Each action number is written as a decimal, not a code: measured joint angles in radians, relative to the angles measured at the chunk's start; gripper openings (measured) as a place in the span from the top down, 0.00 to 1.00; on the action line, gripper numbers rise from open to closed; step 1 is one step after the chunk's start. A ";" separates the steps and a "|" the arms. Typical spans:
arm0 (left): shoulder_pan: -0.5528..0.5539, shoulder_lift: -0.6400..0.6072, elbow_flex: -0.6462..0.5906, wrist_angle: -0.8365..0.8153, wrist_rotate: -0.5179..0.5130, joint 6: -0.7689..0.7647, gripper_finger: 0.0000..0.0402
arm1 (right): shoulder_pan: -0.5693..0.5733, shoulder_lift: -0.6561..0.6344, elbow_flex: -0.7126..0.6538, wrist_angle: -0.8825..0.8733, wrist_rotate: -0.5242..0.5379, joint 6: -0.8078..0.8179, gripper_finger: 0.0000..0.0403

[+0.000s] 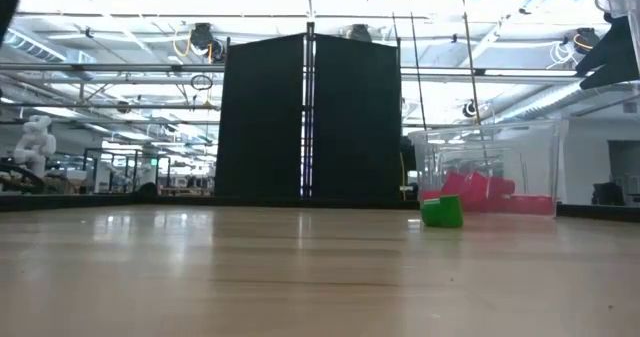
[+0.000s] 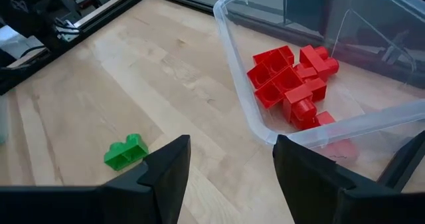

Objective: Sort blocks
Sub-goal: Put the green game piece into the bottom left transparent bin

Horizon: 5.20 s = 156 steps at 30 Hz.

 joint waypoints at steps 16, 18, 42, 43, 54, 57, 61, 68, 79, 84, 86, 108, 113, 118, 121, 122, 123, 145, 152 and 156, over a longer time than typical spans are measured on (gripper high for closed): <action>-0.485 -0.098 -0.080 -0.036 -0.062 -0.859 0.58 | 0.000 0.001 0.000 0.001 -0.001 0.000 0.48; -0.526 -0.097 -0.121 -0.037 -0.061 -0.933 0.58 | 0.000 0.001 0.000 0.002 0.000 0.004 0.48; -0.694 -0.097 -0.555 -0.038 0.099 -1.370 0.57 | 0.000 0.001 0.000 0.003 0.008 0.027 0.48; -0.685 -0.097 -0.564 -0.039 0.119 -1.372 0.54 | 0.000 0.001 0.000 0.003 0.008 0.027 0.48; -0.639 -0.110 -0.583 -0.035 0.226 -1.428 0.30 | 0.000 0.001 0.000 0.003 0.008 0.022 0.48; -0.621 -0.144 -0.583 -0.032 0.197 -1.460 0.29 | 0.000 0.001 0.000 0.003 0.008 0.021 0.48; -0.581 -0.236 -0.583 -0.032 0.084 -1.508 0.29 | 0.000 0.001 0.000 0.003 0.008 0.020 0.48; -0.421 -0.419 -0.581 -0.023 -0.272 -1.392 0.29 | 0.000 0.001 0.000 0.003 0.008 0.019 0.48; 0.103 -0.394 -0.581 0.348 -0.409 -0.491 0.29 | 0.000 0.001 0.000 0.003 0.008 0.015 0.48; 0.311 -0.336 -0.581 0.535 -0.301 -0.453 0.29 | 0.000 0.001 0.000 0.002 0.007 0.015 0.48; 0.358 -0.301 -0.581 0.601 -0.254 -0.452 0.29 | 0.000 0.001 0.000 0.002 0.007 0.015 0.48; 0.334 0.128 -0.517 0.971 0.029 -0.444 0.29 | 0.000 0.001 0.000 0.002 0.007 0.016 0.48; 0.303 0.194 -0.439 0.968 0.026 -0.442 0.29 | 0.000 0.001 0.000 0.001 0.004 0.016 0.48; 0.287 0.238 -0.420 0.965 0.022 -0.452 0.29 | 0.000 0.000 0.000 0.001 0.002 0.011 0.48; 0.284 0.241 -0.419 0.958 0.020 -0.452 0.29 | 0.000 0.000 0.000 0.001 -0.001 0.006 0.48; 0.284 0.243 -0.419 0.954 0.012 -0.451 0.29 | 0.000 0.001 0.000 0.001 -0.001 0.005 0.48; 0.285 0.245 -0.418 0.952 0.002 -0.451 0.29 | 0.000 0.001 0.000 0.001 -0.001 0.004 0.48; 0.274 0.316 -0.417 0.975 -0.013 -0.459 0.37 | 0.000 0.001 0.000 0.001 -0.001 0.000 0.48; 0.274 0.344 -0.417 1.001 -0.024 -0.452 0.60 | 0.000 0.001 0.000 0.001 -0.001 0.000 0.48; 0.274 0.353 -0.416 1.006 -0.036 -0.451 0.72 | 0.000 0.001 0.000 0.001 -0.001 0.003 0.48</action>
